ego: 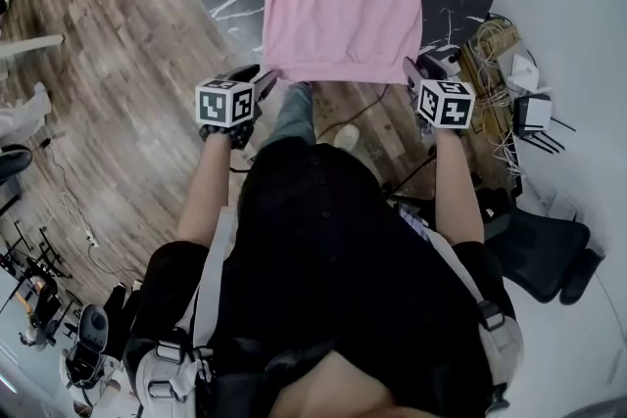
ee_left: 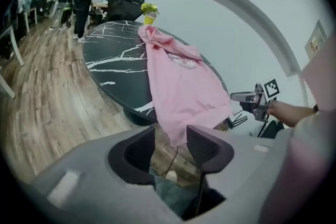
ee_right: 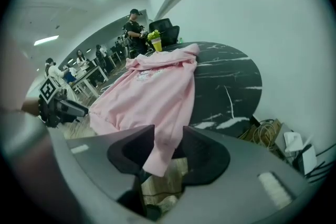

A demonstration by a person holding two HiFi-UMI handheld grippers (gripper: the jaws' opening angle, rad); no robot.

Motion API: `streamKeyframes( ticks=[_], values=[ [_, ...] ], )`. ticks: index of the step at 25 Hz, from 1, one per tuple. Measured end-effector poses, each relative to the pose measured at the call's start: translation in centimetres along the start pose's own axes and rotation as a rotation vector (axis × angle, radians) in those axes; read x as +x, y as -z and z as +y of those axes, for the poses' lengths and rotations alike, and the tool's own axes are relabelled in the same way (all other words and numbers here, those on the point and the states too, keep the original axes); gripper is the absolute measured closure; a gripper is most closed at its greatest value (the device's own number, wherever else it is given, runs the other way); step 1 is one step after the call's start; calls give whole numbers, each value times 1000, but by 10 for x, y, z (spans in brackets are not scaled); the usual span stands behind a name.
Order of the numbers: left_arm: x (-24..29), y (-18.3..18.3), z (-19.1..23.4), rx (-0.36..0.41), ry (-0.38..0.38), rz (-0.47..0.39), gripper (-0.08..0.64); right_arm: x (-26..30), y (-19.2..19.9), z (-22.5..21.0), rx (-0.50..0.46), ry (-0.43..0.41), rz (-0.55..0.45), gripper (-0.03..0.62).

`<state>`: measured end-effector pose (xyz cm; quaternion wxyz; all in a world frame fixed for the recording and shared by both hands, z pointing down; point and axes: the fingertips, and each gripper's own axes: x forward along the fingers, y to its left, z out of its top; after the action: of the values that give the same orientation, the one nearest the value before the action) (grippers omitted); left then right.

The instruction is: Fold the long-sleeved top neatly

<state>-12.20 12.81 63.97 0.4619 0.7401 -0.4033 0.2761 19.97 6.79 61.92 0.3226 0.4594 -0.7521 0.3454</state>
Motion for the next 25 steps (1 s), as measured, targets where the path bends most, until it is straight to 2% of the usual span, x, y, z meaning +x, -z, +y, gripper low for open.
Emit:
streamKeyframes(
  ticks=[3,5,7,10,14,16,18,22,23,24,25],
  values=[
    [11,7,-8,-33,54,-28,306,-5,23,-8,96,-34,11,374],
    [18,10,-10,-36,71,-35,295,-3,34,-8,142,-71,23,342],
    [26,10,-11,-49,89,-42,295,0,39,-10,172,-88,23,341],
    [40,14,-13,-113,140,-43,295,0,39,-13,201,-94,14,341],
    [49,21,-18,-162,175,-43,297,-1,50,0,293,-166,36,341],
    [49,21,-17,-161,169,-52,319,4,56,8,324,-185,55,341],
    [48,21,-22,-170,184,-60,358,8,59,10,318,-160,82,344],
    [42,19,-27,-169,209,-80,480,7,56,13,298,-142,86,431],
    [41,19,-27,-168,213,-86,501,5,55,14,301,-149,76,462],
    [39,18,-28,-164,216,-91,517,2,55,14,307,-158,66,548],
    [38,18,-29,-157,216,-96,518,1,56,14,315,-166,58,560]
  ],
)
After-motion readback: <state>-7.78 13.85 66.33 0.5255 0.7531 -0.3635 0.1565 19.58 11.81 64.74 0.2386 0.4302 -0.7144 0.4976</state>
